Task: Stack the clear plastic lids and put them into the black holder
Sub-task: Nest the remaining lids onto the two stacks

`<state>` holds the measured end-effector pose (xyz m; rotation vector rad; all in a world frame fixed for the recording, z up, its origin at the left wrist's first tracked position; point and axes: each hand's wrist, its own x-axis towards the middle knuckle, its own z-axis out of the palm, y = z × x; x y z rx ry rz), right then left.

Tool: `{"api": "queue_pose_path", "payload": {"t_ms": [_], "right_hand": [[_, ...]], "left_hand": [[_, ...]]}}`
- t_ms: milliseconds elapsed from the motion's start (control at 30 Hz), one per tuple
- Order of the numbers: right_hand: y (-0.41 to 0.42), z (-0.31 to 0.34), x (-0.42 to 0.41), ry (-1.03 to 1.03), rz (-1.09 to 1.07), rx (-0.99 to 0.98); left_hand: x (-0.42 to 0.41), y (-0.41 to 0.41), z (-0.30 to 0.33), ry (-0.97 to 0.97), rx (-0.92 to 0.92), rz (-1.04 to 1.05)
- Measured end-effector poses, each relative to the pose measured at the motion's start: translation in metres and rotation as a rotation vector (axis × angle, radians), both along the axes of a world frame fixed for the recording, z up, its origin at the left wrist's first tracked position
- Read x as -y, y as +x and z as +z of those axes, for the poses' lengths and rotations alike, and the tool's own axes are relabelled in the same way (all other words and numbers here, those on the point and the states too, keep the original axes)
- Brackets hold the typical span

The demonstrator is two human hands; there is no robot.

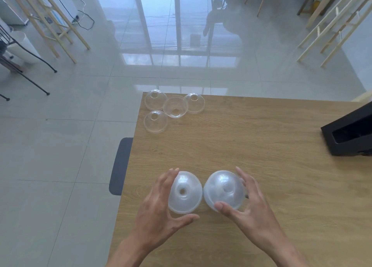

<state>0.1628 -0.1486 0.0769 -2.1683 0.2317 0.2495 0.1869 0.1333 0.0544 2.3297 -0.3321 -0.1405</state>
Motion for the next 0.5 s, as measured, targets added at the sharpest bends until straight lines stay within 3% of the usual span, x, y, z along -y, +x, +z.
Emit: {"api": "queue_pose_path", "payload": {"t_ms": [267,500], "right_hand": [[0.105,0.004,0.024,0.035,-0.079,0.098],[0.243,-0.024,-0.011,-0.248,0.227,0.150]], "left_hand": [[-0.039,0.083,0.014,0.007,-0.005,0.179],[-0.049,0.197,-0.039,0.243,-0.086,0.244]]}}
